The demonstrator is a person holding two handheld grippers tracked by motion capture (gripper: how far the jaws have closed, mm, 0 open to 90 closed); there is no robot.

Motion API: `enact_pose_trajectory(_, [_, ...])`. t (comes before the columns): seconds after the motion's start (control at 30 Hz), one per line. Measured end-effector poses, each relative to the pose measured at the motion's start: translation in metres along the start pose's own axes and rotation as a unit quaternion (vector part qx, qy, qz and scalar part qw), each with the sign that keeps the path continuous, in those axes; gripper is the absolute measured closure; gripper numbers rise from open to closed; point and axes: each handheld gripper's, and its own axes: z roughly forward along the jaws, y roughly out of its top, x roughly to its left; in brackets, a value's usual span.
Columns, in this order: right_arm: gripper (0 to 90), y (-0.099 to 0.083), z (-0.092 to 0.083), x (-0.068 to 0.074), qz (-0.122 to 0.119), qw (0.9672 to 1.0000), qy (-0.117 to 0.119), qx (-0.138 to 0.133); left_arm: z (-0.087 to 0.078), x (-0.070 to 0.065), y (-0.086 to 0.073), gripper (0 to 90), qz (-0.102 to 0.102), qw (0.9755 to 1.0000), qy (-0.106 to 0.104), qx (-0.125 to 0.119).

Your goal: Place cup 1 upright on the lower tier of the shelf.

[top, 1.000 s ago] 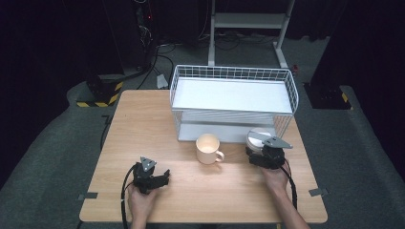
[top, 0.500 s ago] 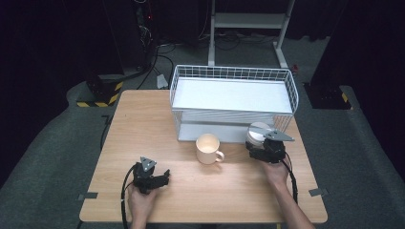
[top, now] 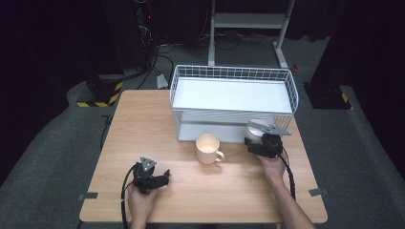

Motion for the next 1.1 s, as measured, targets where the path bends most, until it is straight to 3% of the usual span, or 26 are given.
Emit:
enact_pose_trajectory(0.4, [18.8, 0.006, 0.011, 0.002, -0.017, 0.9998, -0.013, -0.004, 0.000, 0.000, 0.000, 16.8, 0.000, 1.0000, 0.000, 0.000])
enact_pose_trajectory(0.87, [18.8, 0.007, 0.019, -0.005, 0.000, 0.9997, -0.015, -0.019, 0.000, 0.000, 0.000, 16.8, 0.000, 1.0000, 0.000, 0.000])
enact_pose_trajectory(1.1, [18.7, 0.011, 0.023, -0.006, -0.016, 0.9995, -0.023, -0.016, 0.000, 0.000, 0.000, 16.8, 0.000, 1.0000, 0.000, 0.000])
